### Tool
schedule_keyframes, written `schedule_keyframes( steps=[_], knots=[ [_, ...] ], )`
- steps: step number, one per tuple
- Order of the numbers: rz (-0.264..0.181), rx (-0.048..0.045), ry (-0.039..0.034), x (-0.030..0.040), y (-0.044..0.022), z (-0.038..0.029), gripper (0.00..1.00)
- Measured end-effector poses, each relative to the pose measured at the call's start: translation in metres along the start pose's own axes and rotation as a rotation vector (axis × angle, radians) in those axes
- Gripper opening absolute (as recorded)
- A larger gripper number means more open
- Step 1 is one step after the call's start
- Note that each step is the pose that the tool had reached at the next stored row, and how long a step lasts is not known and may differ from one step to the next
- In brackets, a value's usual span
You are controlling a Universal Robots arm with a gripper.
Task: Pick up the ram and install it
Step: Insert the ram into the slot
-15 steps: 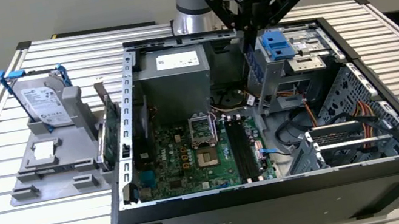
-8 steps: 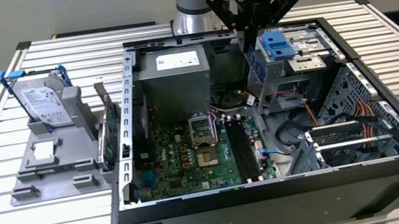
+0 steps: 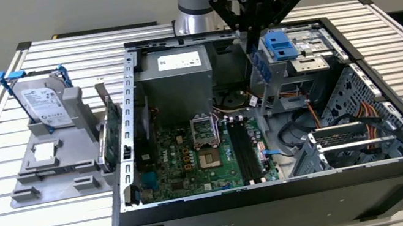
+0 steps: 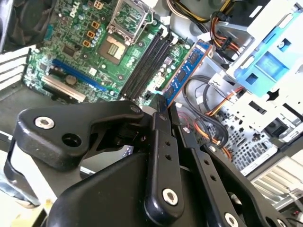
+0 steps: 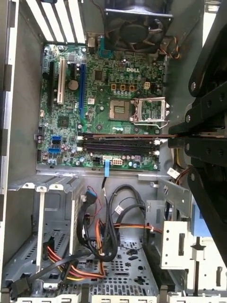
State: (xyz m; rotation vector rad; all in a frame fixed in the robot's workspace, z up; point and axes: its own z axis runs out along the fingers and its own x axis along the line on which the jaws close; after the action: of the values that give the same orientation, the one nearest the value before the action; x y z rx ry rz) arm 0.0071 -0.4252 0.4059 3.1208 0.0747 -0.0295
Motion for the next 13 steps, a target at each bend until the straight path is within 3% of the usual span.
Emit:
schedule_keyframes(
  steps=[13],
  knots=[
    [-0.069,-0.0013,0.0013,0.0,0.0,0.0,0.0]
  ],
)
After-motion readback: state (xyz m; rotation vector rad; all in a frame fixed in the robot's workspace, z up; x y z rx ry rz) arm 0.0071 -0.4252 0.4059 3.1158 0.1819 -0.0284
